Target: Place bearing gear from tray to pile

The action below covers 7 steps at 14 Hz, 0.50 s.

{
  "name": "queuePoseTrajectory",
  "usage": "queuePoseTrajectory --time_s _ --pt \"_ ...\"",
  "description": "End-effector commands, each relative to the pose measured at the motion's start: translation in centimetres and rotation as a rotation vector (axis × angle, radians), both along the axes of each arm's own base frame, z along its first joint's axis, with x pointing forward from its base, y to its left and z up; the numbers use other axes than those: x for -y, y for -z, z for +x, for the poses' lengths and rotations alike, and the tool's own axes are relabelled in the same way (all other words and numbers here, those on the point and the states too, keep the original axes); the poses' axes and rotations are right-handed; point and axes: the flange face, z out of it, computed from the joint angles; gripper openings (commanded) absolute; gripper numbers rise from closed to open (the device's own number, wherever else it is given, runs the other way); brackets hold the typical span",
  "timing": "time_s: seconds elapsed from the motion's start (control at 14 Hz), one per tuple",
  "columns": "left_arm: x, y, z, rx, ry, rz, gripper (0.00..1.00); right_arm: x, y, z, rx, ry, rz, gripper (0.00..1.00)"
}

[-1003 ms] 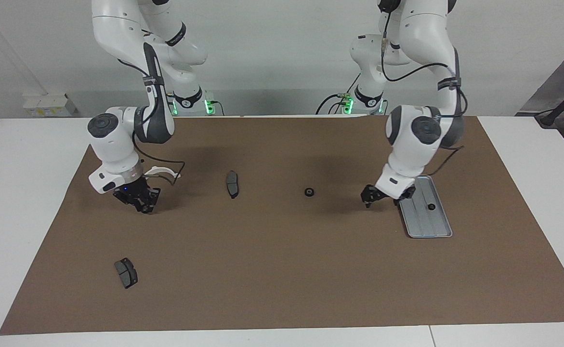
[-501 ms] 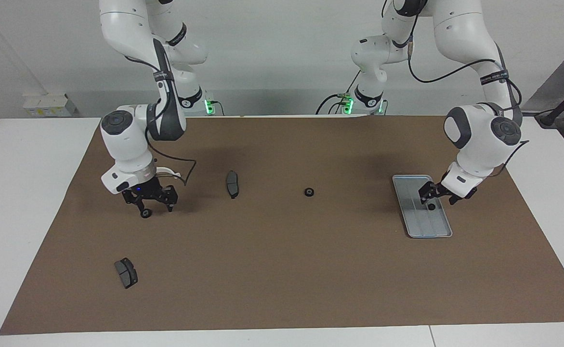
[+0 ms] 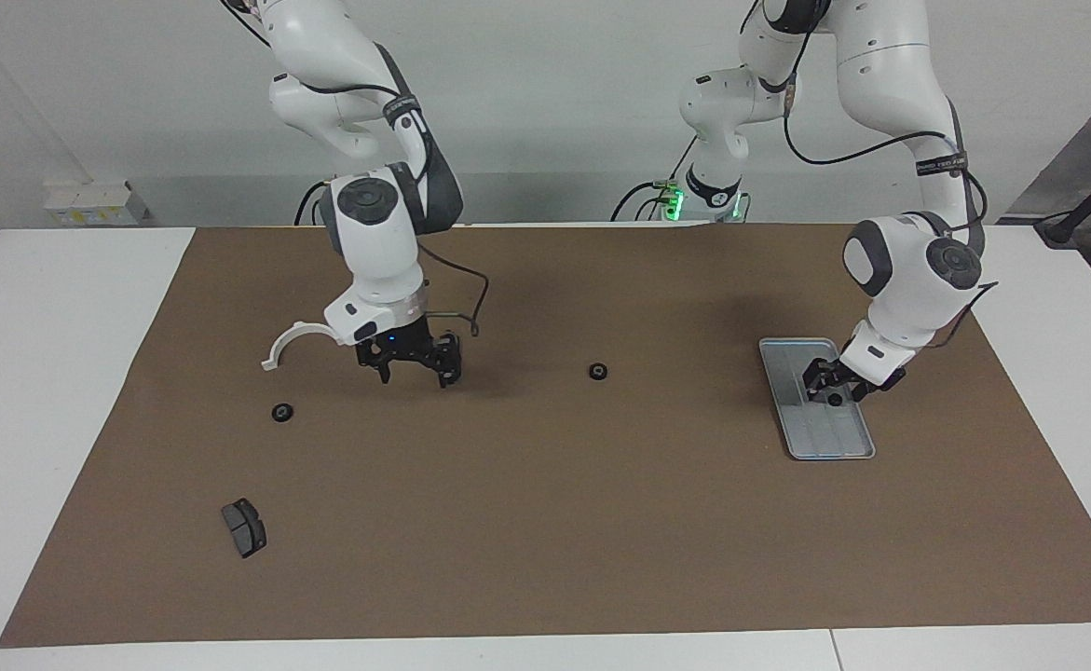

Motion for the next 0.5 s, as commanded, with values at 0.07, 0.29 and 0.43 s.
queuePoseTrajectory --time_s 0.07,0.29,0.43 --pt "-0.7 0.5 -0.5 0.02 -0.018 -0.008 0.66 -7.6 -1.0 -0.5 -0.05 0.022 0.024 0.99" --pt "-1.1 1.4 -1.1 0.015 -0.025 -0.008 0.59 -12.6 -0.9 -1.6 -0.054 0.033 0.045 0.99" --pt "-1.0 1.4 -1.1 0.02 -0.026 -0.008 0.56 -16.2 0.2 -0.7 -0.079 0.077 0.061 0.99"
